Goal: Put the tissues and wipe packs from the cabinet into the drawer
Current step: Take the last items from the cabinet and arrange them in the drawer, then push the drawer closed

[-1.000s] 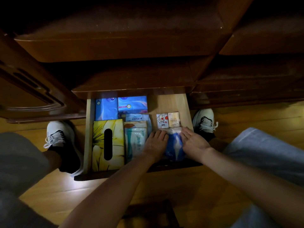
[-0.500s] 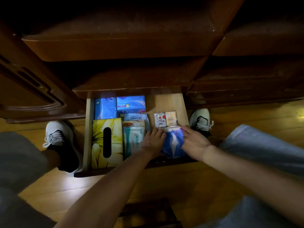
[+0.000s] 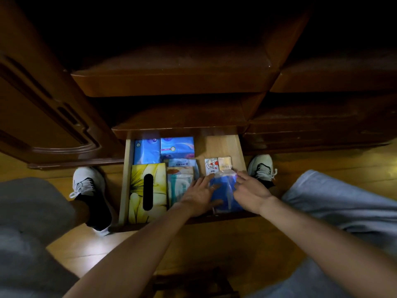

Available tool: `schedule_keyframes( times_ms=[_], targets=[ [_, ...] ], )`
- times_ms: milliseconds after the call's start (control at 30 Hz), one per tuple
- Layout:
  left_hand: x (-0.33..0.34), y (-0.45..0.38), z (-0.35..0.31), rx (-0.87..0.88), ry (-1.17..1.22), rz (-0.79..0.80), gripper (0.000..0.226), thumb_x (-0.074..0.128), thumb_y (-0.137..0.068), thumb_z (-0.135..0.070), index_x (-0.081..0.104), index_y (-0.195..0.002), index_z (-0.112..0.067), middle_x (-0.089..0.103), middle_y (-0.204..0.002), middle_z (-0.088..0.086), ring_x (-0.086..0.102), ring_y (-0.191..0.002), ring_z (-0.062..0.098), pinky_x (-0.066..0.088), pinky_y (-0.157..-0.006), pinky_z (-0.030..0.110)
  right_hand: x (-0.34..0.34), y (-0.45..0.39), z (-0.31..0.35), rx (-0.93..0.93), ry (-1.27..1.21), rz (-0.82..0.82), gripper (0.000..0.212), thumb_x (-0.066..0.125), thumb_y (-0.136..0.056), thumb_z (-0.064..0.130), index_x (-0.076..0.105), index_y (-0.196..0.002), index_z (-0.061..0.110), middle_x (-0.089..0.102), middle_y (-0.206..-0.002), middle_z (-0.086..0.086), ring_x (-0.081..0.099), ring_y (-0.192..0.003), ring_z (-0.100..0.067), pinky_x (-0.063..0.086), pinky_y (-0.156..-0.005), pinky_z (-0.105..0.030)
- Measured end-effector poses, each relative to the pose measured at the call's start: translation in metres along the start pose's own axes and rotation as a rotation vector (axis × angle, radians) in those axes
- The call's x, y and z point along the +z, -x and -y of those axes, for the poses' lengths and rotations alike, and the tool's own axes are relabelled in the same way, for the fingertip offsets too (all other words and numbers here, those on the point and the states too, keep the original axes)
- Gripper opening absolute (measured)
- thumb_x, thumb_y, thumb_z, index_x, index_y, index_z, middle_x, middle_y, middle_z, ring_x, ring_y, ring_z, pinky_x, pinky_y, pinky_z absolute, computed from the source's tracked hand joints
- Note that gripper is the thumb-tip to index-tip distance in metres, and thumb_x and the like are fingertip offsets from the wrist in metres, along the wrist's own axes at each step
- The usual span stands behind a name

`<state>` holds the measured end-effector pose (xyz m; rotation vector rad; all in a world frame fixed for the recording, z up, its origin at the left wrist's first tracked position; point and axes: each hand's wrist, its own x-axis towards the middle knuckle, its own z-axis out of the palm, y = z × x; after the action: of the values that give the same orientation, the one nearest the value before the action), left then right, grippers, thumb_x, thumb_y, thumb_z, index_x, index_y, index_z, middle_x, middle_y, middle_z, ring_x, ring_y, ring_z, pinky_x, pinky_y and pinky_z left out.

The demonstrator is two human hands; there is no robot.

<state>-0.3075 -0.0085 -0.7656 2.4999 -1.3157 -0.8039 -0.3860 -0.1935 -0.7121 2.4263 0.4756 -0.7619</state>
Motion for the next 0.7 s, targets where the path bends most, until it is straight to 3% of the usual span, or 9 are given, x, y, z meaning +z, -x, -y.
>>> schedule_keyframes(
  times_ms=[100,233,367,433,500,600,700],
  targets=[
    [-0.007,0.019,0.003,-0.023,0.048,-0.06,0.061,0.046,-0.096,-0.055,0.033,-0.151,-0.03,0.009,-0.162,-0.002,0.017,-0.148,0.025,0.02,-0.119,0.05,-0.011,0.002,0.011,0.067,-0.171,-0.027,0.038,0.05,-0.099,0.013,0.058,-0.136,0.009,0.056,-0.141,-0.016,0.046,-0.134,-0.035,0.031,-0.118,-0.048],
    [-0.016,0.053,0.013,-0.065,0.107,-0.124,0.05,0.046,-0.096,-0.05,0.047,-0.142,-0.029,0.027,-0.159,-0.002,0.03,-0.143,0.021,0.028,-0.117,0.044,-0.019,0.009,0.025,0.141,-0.454,0.085,0.036,0.056,-0.097,0.013,0.06,-0.133,0.013,0.062,-0.134,-0.01,0.055,-0.126,-0.029,0.046,-0.108,-0.043],
    [-0.027,0.104,0.04,-0.078,0.151,-0.146,0.05,0.05,-0.091,-0.059,0.058,-0.129,-0.028,0.054,-0.136,-0.007,0.05,-0.126,0.016,0.044,-0.101,0.034,-0.032,0.016,0.027,0.264,-0.56,0.023,0.025,0.057,-0.098,0.019,0.063,-0.123,0.018,0.065,-0.12,-0.008,0.063,-0.109,-0.025,0.056,-0.092,-0.04],
    [-0.038,0.128,0.055,-0.138,0.082,-0.051,0.061,0.055,-0.079,-0.074,0.06,-0.123,-0.031,0.059,-0.125,-0.009,0.056,-0.113,0.012,0.051,-0.085,0.031,-0.047,0.021,0.026,0.278,-0.625,-0.067,0.018,0.051,-0.102,0.031,0.066,-0.108,0.023,0.069,-0.108,-0.001,0.066,-0.093,-0.018,0.059,-0.082,-0.04],
    [-0.049,0.145,0.065,-0.163,-0.043,0.079,0.061,0.061,-0.072,-0.077,0.062,-0.115,-0.034,0.064,-0.113,-0.011,0.061,-0.102,0.012,0.046,-0.07,0.028,-0.054,0.026,0.03,0.228,-0.775,-0.12,0.03,0.049,-0.099,0.054,0.067,-0.104,0.031,0.07,-0.103,0.01,0.066,-0.09,-0.013,0.057,-0.08,-0.038],
    [-0.053,0.163,0.076,-0.178,-0.147,0.15,0.044,0.07,-0.079,-0.058,0.062,-0.115,-0.034,0.067,-0.116,-0.011,0.061,-0.104,0.013,0.045,-0.074,0.027,-0.058,0.037,0.046,0.067,-0.811,0.036,0.047,0.059,-0.085,0.072,0.063,-0.118,0.038,0.067,-0.114,0.015,0.063,-0.101,-0.01,0.054,-0.087,-0.034],
    [-0.046,0.172,0.08,-0.241,-0.236,0.147,0.039,0.069,-0.086,-0.04,0.059,-0.122,-0.03,0.064,-0.126,-0.002,0.06,-0.113,0.021,0.049,-0.089,0.034,-0.048,0.04,0.059,0.078,-0.64,0.053,0.048,0.071,-0.089,0.047,0.058,-0.132,0.029,0.064,-0.125,0.004,0.061,-0.113,-0.017,0.052,-0.095,-0.037]
  ],
)
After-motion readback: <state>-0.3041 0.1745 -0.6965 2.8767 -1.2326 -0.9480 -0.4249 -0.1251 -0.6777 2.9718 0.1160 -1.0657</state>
